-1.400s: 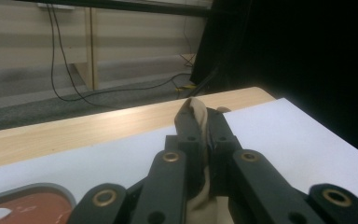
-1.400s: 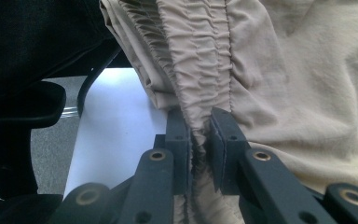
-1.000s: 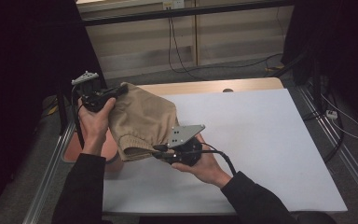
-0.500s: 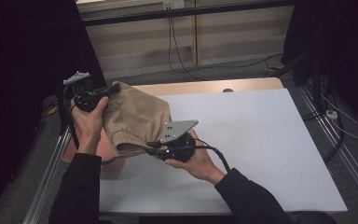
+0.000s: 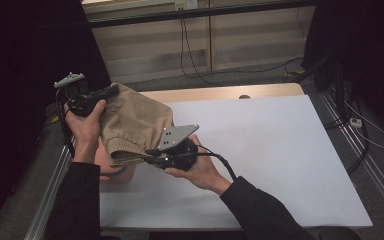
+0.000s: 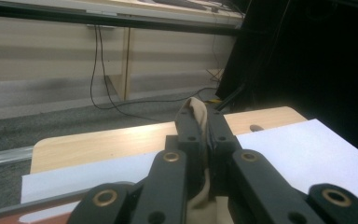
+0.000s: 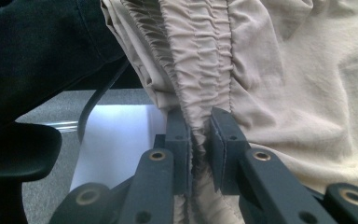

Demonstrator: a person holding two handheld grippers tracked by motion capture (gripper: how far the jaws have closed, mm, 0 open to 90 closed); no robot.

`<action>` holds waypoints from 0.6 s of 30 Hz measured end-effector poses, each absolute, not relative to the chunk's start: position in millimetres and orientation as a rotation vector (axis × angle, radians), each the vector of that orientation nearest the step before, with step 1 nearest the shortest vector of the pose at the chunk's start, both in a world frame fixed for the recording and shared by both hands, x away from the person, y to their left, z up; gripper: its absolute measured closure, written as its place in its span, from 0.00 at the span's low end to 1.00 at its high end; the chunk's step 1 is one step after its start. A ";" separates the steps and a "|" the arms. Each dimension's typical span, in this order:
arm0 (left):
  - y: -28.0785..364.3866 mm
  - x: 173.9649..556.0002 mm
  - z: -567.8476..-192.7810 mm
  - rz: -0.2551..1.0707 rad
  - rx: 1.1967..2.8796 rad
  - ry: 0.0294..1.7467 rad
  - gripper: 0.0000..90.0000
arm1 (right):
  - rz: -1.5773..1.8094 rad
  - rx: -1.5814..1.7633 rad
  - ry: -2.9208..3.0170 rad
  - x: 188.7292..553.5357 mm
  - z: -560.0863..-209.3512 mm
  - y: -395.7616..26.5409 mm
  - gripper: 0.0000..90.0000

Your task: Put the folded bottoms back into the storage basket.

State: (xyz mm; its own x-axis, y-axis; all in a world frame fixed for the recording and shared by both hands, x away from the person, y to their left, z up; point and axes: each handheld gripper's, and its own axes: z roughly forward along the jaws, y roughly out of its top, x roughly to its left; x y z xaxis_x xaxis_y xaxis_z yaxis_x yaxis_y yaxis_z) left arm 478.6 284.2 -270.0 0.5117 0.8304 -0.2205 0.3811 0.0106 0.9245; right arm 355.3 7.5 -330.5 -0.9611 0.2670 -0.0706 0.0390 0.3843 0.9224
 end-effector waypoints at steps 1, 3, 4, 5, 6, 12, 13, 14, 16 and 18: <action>284.2 478.6 -270.0 0.483 1.593 1.065 0.97 | 1.616 0.273 2.436 356.4 -329.2 8.6 0.88; 290.8 479.0 -268.7 0.493 1.583 1.077 0.97 | 1.607 0.268 2.435 358.1 -326.1 10.8 0.88; 292.7 478.9 -268.5 0.494 1.582 1.078 0.97 | 1.606 0.264 2.436 359.0 -324.7 11.9 0.88; 294.2 479.1 -268.5 0.495 1.578 1.078 0.97 | 1.613 0.267 2.437 359.7 -323.7 13.2 0.88; 295.6 479.3 -268.4 0.500 1.575 1.083 0.97 | 1.608 0.262 2.438 360.5 -322.9 14.6 0.88; 305.9 480.9 -267.3 0.505 1.555 1.099 0.97 | 1.597 0.247 2.449 365.0 -320.2 25.8 0.88; 305.9 480.9 -267.3 0.505 1.555 1.099 0.97 | 1.592 0.245 2.452 365.8 -319.3 27.5 0.88; 308.6 480.9 -266.4 0.513 1.549 1.100 0.97 | 1.594 0.246 2.453 366.5 -318.2 29.1 0.88; 311.8 480.7 -264.5 0.525 1.550 1.102 0.97 | 1.592 0.238 2.455 367.7 -315.8 32.3 0.88; 314.8 480.8 -263.3 0.529 1.541 1.107 0.97 | 1.592 0.231 2.453 368.7 -314.1 35.8 0.88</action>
